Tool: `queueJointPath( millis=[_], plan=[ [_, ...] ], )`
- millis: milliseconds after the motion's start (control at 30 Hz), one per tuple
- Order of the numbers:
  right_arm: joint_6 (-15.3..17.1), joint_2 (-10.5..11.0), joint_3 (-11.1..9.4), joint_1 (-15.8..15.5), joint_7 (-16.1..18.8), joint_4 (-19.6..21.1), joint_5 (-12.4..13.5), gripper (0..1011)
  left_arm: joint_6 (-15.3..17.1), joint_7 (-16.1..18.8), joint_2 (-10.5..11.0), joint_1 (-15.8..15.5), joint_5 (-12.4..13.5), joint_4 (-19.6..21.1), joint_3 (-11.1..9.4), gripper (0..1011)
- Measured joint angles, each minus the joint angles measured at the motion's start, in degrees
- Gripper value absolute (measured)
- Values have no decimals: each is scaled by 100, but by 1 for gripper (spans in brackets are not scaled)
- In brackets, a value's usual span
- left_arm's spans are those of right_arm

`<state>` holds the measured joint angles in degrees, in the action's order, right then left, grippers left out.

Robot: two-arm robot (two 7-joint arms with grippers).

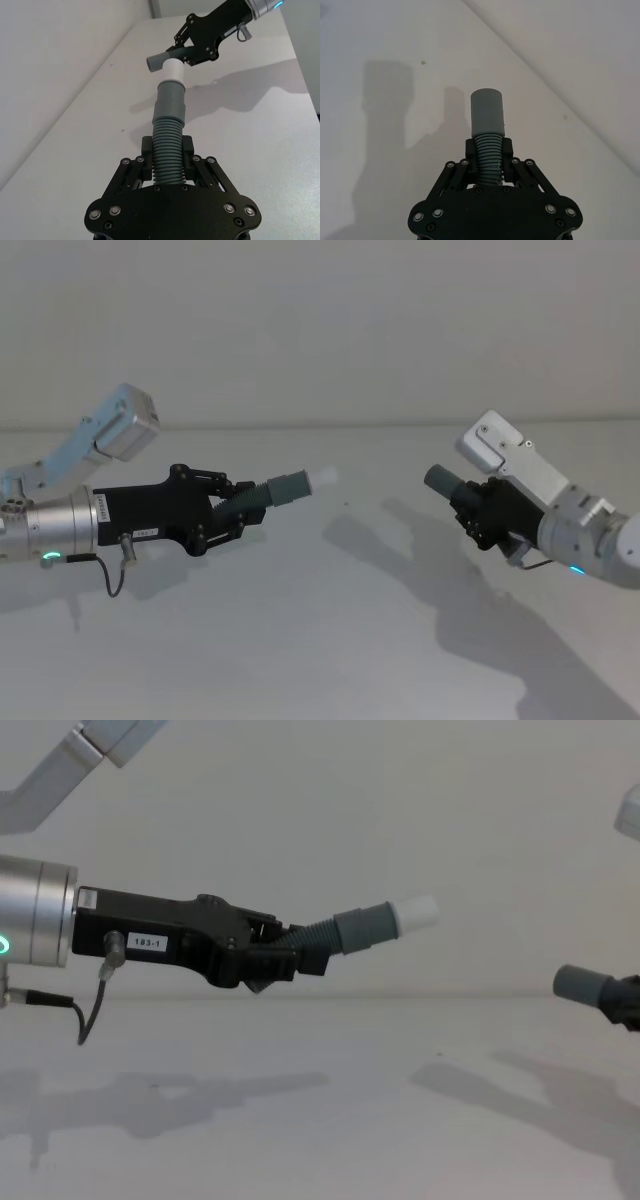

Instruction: Use both hands to pick up one end of the pipe from the table, align the ends, and insert them.

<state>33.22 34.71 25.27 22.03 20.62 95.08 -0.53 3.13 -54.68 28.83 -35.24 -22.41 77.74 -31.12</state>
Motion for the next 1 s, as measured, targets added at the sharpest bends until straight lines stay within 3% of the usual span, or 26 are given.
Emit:
queueJointPath(
  millis=[367,1000],
  plan=[
    [-471,558,255,191,574,293,-332,255,0,0,0,0,0,0,0,306],
    [-879,1305,624,455,1183,883,-1050,253,0,0,0,0,0,0,0,306]
  ],
)
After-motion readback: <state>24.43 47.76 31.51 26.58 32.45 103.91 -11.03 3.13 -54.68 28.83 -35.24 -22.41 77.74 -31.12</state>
